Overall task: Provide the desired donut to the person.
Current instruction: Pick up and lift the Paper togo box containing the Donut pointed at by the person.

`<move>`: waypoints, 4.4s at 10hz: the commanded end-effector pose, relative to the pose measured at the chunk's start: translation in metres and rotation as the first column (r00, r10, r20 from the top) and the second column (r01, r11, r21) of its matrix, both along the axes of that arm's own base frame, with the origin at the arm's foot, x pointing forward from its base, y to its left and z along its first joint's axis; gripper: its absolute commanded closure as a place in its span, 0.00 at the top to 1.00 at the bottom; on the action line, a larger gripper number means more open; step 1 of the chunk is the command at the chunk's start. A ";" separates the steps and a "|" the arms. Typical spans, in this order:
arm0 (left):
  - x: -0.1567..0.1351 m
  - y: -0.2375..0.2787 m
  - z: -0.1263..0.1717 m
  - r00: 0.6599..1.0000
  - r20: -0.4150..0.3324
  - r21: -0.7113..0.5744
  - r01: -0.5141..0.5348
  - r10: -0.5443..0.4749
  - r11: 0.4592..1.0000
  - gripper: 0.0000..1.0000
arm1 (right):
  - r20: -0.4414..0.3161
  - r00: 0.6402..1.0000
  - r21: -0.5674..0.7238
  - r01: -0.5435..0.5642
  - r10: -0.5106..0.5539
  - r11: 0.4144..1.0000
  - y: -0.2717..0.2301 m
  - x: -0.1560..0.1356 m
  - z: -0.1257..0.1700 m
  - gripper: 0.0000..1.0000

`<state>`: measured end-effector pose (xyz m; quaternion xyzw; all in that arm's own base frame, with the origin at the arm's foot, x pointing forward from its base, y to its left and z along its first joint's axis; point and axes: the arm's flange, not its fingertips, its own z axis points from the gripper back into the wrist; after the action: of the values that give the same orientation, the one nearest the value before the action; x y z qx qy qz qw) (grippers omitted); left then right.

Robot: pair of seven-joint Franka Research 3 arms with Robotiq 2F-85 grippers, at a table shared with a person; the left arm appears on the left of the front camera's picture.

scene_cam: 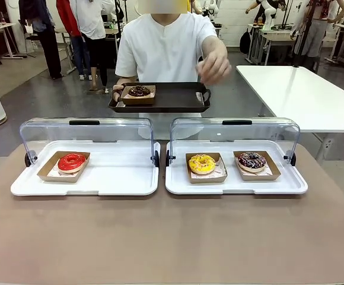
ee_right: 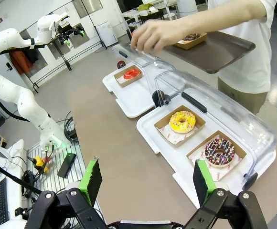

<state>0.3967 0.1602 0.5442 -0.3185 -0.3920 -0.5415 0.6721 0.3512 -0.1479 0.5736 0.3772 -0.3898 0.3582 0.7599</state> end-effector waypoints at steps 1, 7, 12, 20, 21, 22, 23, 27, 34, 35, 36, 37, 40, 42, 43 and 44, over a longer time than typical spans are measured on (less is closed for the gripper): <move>-0.001 0.002 0.000 1.000 -0.006 0.015 0.002 -0.002 1.000 1.00 | 0.013 1.000 0.018 -0.007 0.007 1.000 0.001 0.001 0.000 1.00; -0.001 0.002 0.000 1.000 -0.006 0.015 0.002 -0.002 1.000 1.00 | 0.013 1.000 0.018 -0.007 0.007 1.000 0.001 0.001 0.000 1.00; -0.001 0.002 0.000 1.000 -0.006 0.015 0.002 -0.002 1.000 1.00 | 0.013 1.000 0.018 -0.007 0.007 1.000 0.001 0.001 0.000 1.00; -0.001 0.002 0.000 1.000 -0.006 0.015 0.002 -0.002 1.000 1.00 | -0.189 0.966 -0.545 -0.251 0.175 0.800 0.176 0.051 0.014 1.00; -0.001 0.002 0.000 1.000 -0.006 0.015 0.002 -0.002 1.000 1.00 | -0.208 0.959 -0.606 -0.280 0.191 0.745 0.204 0.057 -0.005 1.00; -0.001 0.002 0.000 1.000 -0.006 0.015 0.002 -0.002 1.000 1.00 | -0.221 0.956 -0.655 -0.291 0.192 0.697 0.227 0.065 -0.025 1.00; -0.001 0.002 0.000 1.000 -0.006 0.015 0.002 -0.002 1.000 1.00 | -0.215 0.947 -0.716 -0.318 0.237 0.622 0.245 0.073 -0.046 1.00; -0.001 0.002 0.000 1.000 -0.006 0.015 0.002 -0.002 1.000 1.00 | -0.256 0.886 -0.747 -0.435 0.386 0.503 0.267 0.082 -0.102 1.00; -0.001 0.002 0.000 1.000 -0.006 0.015 0.002 -0.002 1.000 1.00 | -0.257 0.912 -0.763 -0.395 0.320 0.512 0.274 0.080 -0.096 1.00; -0.001 0.002 0.000 1.000 -0.006 0.015 0.002 -0.002 1.000 1.00 | -0.257 0.912 -0.763 -0.395 0.320 0.512 0.274 0.080 -0.096 1.00; -0.001 0.002 0.000 1.000 -0.006 0.015 0.002 -0.002 1.000 1.00 | -0.252 0.908 -0.762 -0.400 0.335 0.510 0.272 0.081 -0.097 1.00; -0.001 0.002 0.000 1.000 -0.006 0.015 0.002 -0.002 1.000 1.00 | -0.278 0.867 -0.783 -0.454 0.414 0.426 0.295 0.083 -0.104 1.00; -0.001 0.002 0.000 1.000 -0.006 0.015 0.002 -0.002 1.000 1.00 | -0.283 0.781 -0.824 -0.495 0.558 0.276 0.353 0.106 -0.123 1.00; -0.001 0.002 0.000 1.000 -0.006 0.015 0.002 -0.002 1.000 1.00 | -0.274 0.760 -0.826 -0.500 0.590 0.259 0.375 0.126 -0.136 1.00; -0.001 0.002 0.000 1.000 -0.006 0.015 0.002 -0.002 1.000 1.00 | -0.275 0.759 -0.829 -0.498 0.590 0.255 0.381 0.134 -0.143 1.00; -0.001 0.002 0.000 1.000 -0.006 0.015 0.002 -0.002 1.000 1.00 | -0.284 0.754 -0.821 -0.510 0.592 0.256 0.383 0.140 -0.150 1.00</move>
<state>0.3976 0.1602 0.5437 -0.3185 -0.3909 -0.5415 0.6728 0.4817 0.2364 0.4256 0.0487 -0.0303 0.7540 0.6543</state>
